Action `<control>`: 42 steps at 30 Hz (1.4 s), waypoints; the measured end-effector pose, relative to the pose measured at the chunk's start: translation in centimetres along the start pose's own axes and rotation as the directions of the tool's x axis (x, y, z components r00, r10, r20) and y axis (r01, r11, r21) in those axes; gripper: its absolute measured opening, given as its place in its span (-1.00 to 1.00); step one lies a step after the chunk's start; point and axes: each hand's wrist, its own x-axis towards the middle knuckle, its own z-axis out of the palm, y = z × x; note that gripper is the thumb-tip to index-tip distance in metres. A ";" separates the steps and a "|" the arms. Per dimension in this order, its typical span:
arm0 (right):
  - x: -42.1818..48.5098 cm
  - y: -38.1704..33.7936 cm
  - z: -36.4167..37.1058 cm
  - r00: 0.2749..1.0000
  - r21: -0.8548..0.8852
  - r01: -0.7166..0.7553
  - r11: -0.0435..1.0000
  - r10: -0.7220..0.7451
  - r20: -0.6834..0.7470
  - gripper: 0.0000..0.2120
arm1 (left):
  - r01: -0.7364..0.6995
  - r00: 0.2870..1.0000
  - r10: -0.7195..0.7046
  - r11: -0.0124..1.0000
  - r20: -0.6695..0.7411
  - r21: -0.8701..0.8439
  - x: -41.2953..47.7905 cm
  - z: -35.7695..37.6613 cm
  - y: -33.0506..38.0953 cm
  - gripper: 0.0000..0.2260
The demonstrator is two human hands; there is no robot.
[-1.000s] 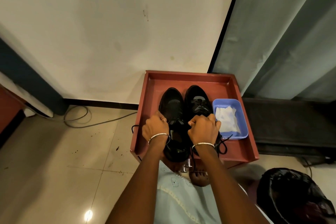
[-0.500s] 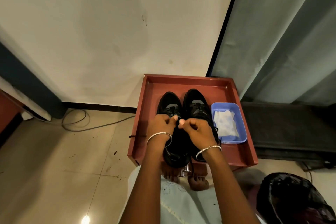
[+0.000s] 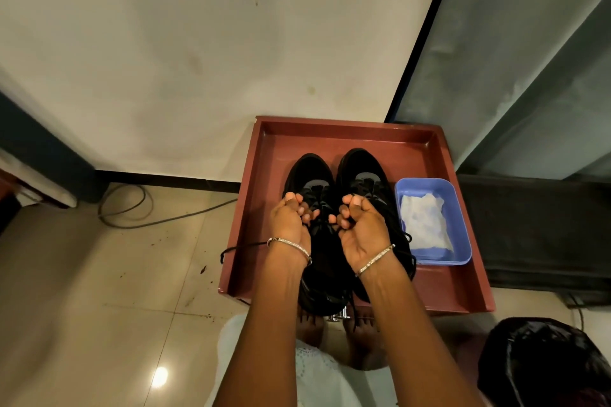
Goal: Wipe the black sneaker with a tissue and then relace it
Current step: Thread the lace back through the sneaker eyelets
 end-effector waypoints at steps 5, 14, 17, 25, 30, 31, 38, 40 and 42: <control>-0.4 0.2 0.3 0.997 -0.052 0.072 0.996 -0.071 0.023 -0.75 | -0.076 0.997 0.068 0.967 0.037 0.245 -0.6 -0.3 0.6 -0.69; -0.2 0.4 0.1 0.970 -0.130 0.177 0.976 -0.151 0.191 -0.77 | -0.246 0.947 0.104 0.842 0.303 0.480 -1.4 -1.2 1.5 -0.81; 0.2 0.6 -0.1 0.970 -0.168 0.194 0.966 -0.163 0.180 -0.80 | -0.205 0.951 0.064 0.865 0.303 0.459 -1.4 -1.4 1.8 -0.86; 0.0 0.4 -0.8 0.972 -0.220 0.235 0.947 -0.220 0.087 -0.95 | -0.158 0.978 0.074 0.873 0.196 0.461 -1.2 -1.9 2.2 -0.81; 0.1 0.5 -0.6 0.973 -0.224 0.223 0.949 -0.232 -0.015 -0.79 | -0.156 0.975 0.060 0.866 0.212 0.475 -1.1 -1.9 2.3 -0.81; 0.1 0.5 -0.5 0.974 -0.229 0.215 0.950 -0.225 -0.019 -0.78 | -0.162 0.968 0.047 0.866 0.246 0.473 -1.1 -2.0 2.3 -0.84; -0.1 0.4 -0.4 0.982 -0.214 0.190 0.958 -0.183 0.056 -0.95 | -0.080 0.943 -0.067 0.904 0.325 0.420 -0.9 -2.0 2.2 -0.85; 0.0 0.3 -0.5 0.981 -0.208 0.186 0.960 -0.169 0.098 -0.96 | -0.041 0.953 -0.086 0.913 0.290 0.406 -1.0 -1.9 2.2 -0.83; 0.1 0.1 -0.6 0.971 -0.216 0.199 0.956 -0.163 0.172 -0.96 | -0.011 0.960 -0.100 0.920 0.261 0.392 -0.9 -1.9 2.3 -0.77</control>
